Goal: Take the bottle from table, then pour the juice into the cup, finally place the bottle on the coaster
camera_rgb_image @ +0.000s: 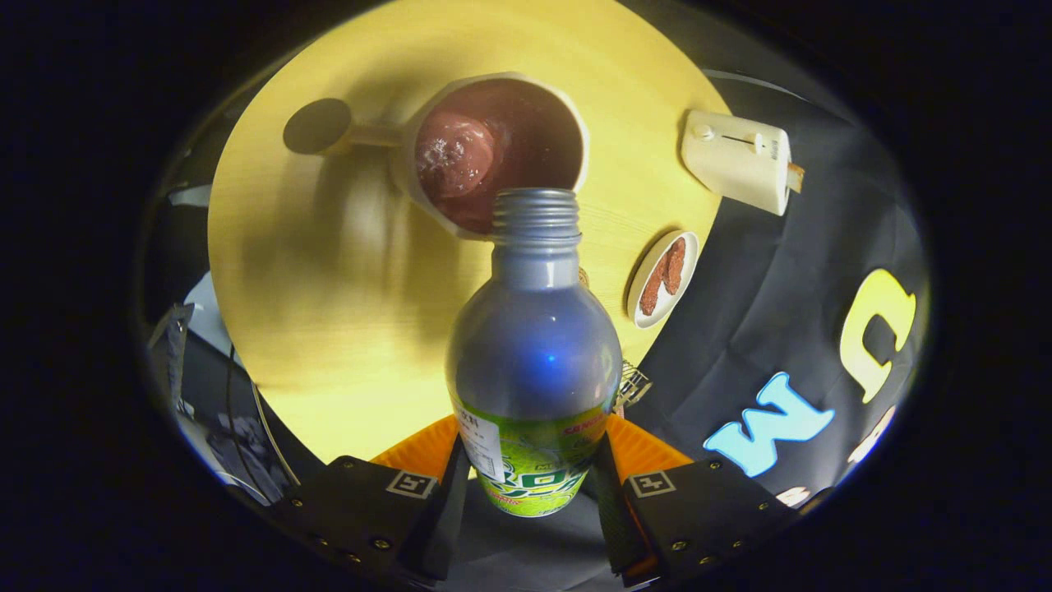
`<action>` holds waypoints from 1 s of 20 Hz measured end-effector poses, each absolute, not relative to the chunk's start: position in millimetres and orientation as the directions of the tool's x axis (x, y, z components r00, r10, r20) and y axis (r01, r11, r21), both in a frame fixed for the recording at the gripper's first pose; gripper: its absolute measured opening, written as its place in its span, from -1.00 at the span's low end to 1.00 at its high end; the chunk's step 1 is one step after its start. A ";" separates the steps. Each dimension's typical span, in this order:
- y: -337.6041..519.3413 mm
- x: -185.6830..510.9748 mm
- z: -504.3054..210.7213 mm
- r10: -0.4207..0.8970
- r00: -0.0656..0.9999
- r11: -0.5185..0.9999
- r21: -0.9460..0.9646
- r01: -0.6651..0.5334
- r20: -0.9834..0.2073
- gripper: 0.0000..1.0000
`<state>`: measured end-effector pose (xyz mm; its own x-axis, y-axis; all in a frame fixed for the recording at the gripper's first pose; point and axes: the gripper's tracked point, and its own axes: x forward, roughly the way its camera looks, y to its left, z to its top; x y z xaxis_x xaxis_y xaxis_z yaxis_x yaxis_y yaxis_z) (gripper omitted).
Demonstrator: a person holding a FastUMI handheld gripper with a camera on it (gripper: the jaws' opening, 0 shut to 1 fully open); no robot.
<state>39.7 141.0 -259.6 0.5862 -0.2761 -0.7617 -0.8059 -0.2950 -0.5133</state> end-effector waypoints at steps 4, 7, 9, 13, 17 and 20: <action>139.1 33.2 -274.3 -0.186 0.564 -0.191 -0.533 -0.824 -0.805 0.40; 130.5 26.1 -288.4 -0.123 0.546 -0.096 -0.538 -0.837 -0.829 0.40; 127.8 19.0 -296.8 -0.078 0.524 -0.007 -0.525 -0.851 -0.848 0.40; 130.1 10.4 -311.5 0.033 0.465 0.187 -0.451 -0.873 -0.885 0.40; 126.9 11.7 -321.9 0.135 0.431 0.374 -0.357 -0.856 -0.892 0.41; 132.2 17.7 -325.9 0.215 0.411 0.515 -0.255 -0.819 -0.886 0.41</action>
<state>17.7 132.2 -325.9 0.4106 0.2148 -0.8861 -0.8187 0.5147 -0.2546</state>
